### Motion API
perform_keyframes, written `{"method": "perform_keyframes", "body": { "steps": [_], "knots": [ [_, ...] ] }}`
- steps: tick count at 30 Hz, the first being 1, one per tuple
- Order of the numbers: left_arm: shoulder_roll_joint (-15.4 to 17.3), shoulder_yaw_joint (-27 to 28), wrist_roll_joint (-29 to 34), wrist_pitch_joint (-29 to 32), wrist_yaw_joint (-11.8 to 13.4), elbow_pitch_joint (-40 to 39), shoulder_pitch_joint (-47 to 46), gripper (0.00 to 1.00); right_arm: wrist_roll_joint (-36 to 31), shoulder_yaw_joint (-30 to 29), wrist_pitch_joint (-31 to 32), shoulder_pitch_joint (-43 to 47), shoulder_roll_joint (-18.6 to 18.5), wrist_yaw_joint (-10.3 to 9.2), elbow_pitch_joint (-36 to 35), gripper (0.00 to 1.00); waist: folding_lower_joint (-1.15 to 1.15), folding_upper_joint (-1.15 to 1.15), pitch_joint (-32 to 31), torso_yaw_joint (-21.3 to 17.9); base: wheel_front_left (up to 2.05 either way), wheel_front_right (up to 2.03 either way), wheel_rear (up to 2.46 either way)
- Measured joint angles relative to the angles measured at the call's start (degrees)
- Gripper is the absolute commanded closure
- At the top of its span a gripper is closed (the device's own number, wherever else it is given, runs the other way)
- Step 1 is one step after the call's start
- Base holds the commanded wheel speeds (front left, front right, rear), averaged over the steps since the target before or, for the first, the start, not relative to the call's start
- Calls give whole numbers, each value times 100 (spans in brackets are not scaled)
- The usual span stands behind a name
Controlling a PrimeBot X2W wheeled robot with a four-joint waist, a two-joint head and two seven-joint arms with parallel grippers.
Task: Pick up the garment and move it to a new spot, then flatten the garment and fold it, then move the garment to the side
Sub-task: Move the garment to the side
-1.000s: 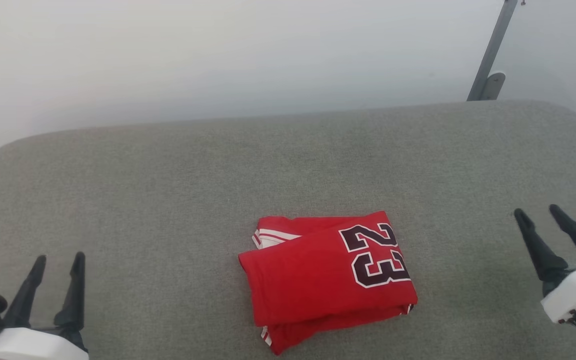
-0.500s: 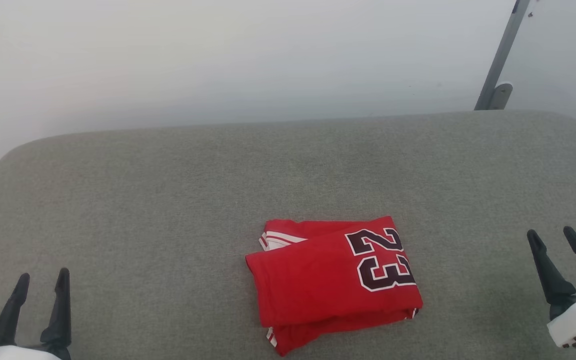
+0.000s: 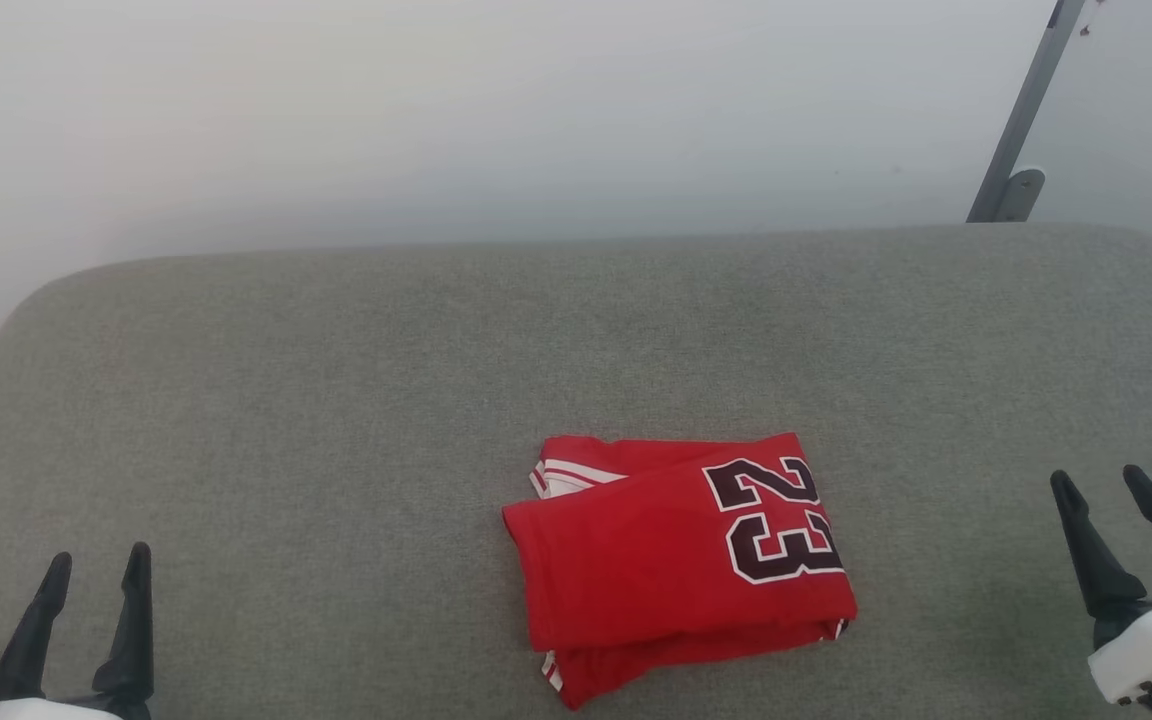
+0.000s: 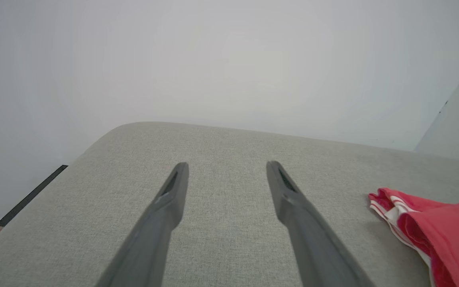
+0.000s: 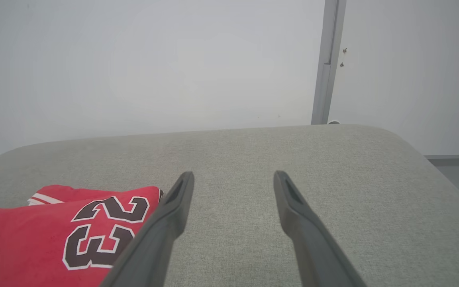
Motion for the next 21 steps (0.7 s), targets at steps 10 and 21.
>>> {"method": "perform_keyframes", "body": {
  "steps": [10,21],
  "knots": [
    [-55,-94,35,0,-21,0,-62,0,325,344,626,-114,15,0,-32,0,0,0,61,140,0,0,0],
    [-199,-417,86,1,-74,78,-321,0,915,1178,2097,-739,-148,-1,-55,0,0,0,349,543,0,0,0]
  ]
}}
